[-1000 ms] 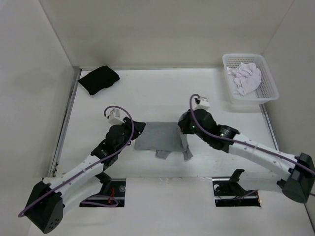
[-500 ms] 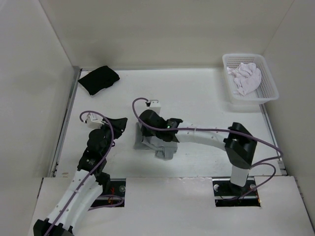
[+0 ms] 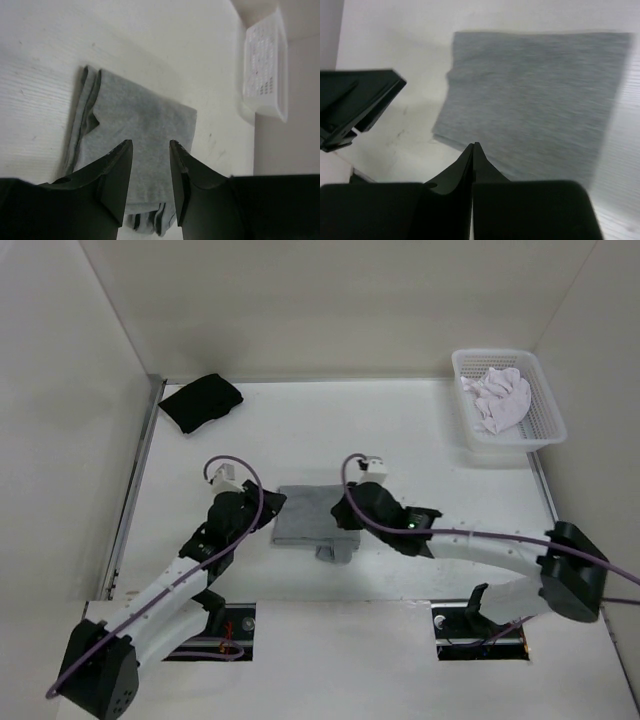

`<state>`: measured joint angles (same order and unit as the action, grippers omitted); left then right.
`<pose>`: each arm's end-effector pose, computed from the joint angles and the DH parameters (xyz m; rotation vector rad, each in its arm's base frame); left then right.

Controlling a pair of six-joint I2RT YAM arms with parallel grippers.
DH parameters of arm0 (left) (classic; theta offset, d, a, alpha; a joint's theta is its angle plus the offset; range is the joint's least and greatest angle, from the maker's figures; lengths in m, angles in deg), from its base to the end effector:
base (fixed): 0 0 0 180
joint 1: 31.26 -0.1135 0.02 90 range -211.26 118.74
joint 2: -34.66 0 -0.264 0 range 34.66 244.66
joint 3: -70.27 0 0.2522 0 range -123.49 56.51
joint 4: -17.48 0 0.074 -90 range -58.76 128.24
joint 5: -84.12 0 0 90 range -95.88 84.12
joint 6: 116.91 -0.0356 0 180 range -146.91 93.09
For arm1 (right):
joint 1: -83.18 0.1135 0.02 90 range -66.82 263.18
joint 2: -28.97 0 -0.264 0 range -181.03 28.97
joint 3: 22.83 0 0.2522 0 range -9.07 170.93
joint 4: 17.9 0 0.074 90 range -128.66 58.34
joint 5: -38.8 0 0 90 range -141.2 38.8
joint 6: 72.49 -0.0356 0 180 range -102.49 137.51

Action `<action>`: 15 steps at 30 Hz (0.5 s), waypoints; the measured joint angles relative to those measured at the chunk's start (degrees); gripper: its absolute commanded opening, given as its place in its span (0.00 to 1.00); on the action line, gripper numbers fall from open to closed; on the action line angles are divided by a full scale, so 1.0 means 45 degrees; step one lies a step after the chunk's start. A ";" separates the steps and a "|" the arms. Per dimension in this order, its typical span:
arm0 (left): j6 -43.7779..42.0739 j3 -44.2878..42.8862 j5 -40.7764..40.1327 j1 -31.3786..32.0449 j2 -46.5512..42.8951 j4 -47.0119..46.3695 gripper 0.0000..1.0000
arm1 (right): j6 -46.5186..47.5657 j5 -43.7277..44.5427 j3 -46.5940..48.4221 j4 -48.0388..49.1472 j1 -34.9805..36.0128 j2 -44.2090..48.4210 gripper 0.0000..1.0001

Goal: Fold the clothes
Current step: Fold the tank top

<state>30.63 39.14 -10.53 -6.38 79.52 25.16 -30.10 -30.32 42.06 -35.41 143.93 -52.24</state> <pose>0.1643 -0.0730 0.1999 -0.6293 1.9466 -0.8564 0.1629 0.2650 0.2438 -0.0367 2.2046 0.7128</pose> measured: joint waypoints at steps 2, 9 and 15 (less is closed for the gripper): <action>-0.0141 -0.0136 -0.0185 0.0699 0.0816 -0.0223 0.38 | 0.0019 0.0073 -0.1656 0.0593 -0.0612 0.1467 0.00; -0.1277 -0.0398 -0.0787 0.0549 0.1200 -0.0053 0.54 | 0.0277 -0.0146 -0.5960 0.1928 -0.3497 0.5790 0.10; -0.1875 -0.0083 -0.1209 -0.0981 -0.0117 0.1015 0.59 | 0.0646 -0.0801 -0.7766 0.3444 -0.6407 0.7237 0.48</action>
<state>22.19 38.77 -15.97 -10.79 79.00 29.72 -27.20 -33.92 7.12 -19.91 115.10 -19.68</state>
